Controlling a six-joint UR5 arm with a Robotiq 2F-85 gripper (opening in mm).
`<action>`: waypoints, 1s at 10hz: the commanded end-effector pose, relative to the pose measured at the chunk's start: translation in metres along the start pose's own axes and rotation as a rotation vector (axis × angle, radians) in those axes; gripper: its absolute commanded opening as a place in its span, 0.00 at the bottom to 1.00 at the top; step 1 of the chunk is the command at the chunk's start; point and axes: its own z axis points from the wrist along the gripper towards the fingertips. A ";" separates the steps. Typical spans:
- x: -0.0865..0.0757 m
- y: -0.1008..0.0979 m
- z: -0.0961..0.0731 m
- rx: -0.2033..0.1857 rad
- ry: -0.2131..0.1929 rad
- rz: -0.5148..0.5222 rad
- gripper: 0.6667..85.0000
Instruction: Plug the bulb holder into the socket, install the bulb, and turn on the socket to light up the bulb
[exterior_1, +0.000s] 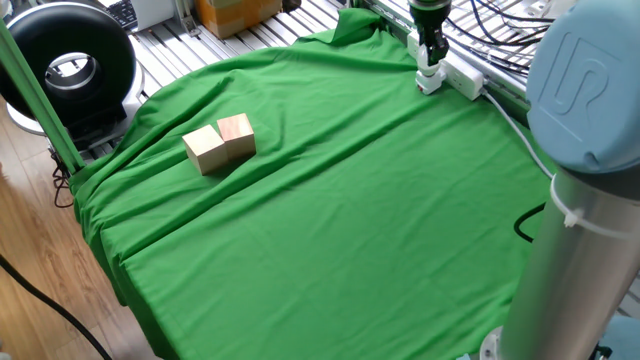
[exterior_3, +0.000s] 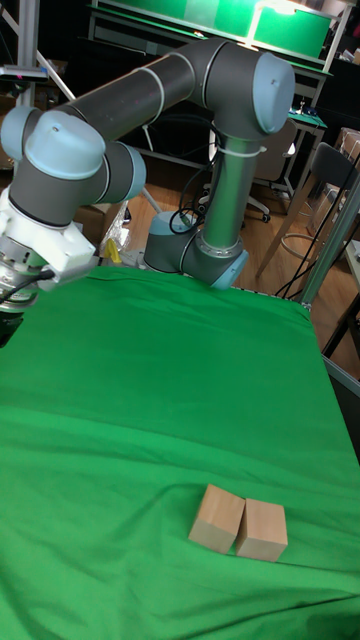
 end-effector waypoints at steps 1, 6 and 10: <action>-0.002 0.001 -0.003 -0.001 -0.003 0.139 0.00; -0.002 -0.006 0.000 0.018 -0.015 0.293 0.00; -0.005 -0.015 -0.002 0.072 -0.016 0.480 0.00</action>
